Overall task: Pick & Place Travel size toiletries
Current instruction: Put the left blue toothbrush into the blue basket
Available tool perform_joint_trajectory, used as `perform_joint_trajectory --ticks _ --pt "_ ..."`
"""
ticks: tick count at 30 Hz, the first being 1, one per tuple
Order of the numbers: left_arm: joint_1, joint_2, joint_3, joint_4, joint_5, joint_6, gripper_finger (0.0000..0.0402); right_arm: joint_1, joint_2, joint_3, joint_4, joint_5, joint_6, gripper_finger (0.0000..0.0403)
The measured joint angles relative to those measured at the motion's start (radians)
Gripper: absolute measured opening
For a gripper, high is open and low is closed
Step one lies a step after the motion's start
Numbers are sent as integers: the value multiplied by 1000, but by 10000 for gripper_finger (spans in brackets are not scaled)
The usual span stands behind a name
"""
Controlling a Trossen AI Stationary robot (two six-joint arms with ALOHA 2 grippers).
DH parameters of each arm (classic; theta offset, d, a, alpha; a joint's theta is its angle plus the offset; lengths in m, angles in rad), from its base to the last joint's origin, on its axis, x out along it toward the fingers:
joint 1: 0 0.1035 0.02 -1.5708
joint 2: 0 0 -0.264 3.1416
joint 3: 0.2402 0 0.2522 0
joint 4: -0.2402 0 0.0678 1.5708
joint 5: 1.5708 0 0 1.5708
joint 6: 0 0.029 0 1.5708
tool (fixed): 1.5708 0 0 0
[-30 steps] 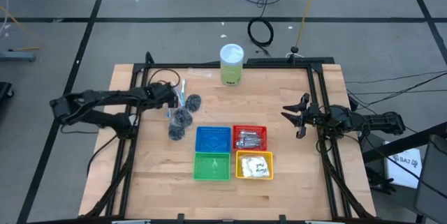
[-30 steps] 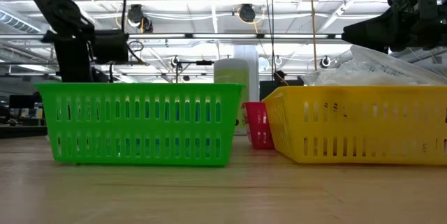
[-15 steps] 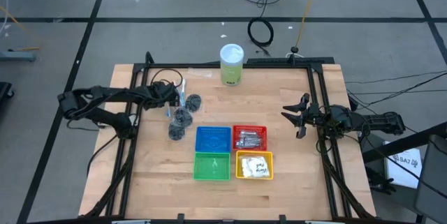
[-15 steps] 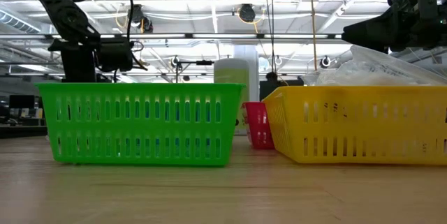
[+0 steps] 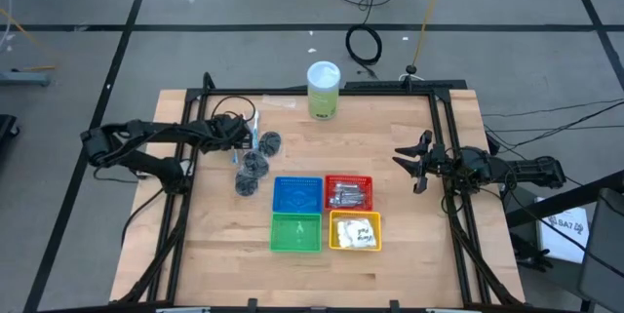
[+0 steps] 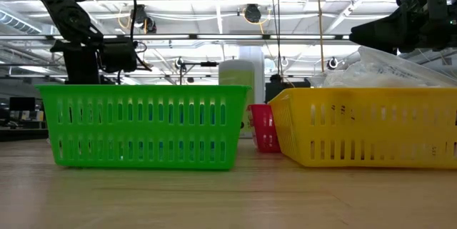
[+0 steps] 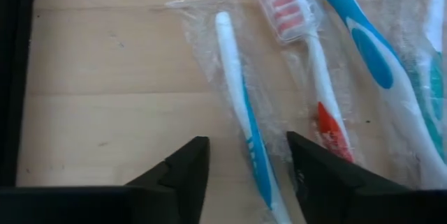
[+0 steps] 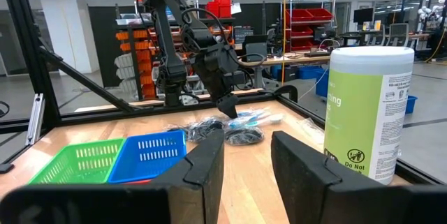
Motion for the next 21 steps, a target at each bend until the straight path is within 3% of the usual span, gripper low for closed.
perform_joint_trajectory --ticks 21 --pt "0 2 -3 63 8 25 43 0 0 0 0 0 0 110"
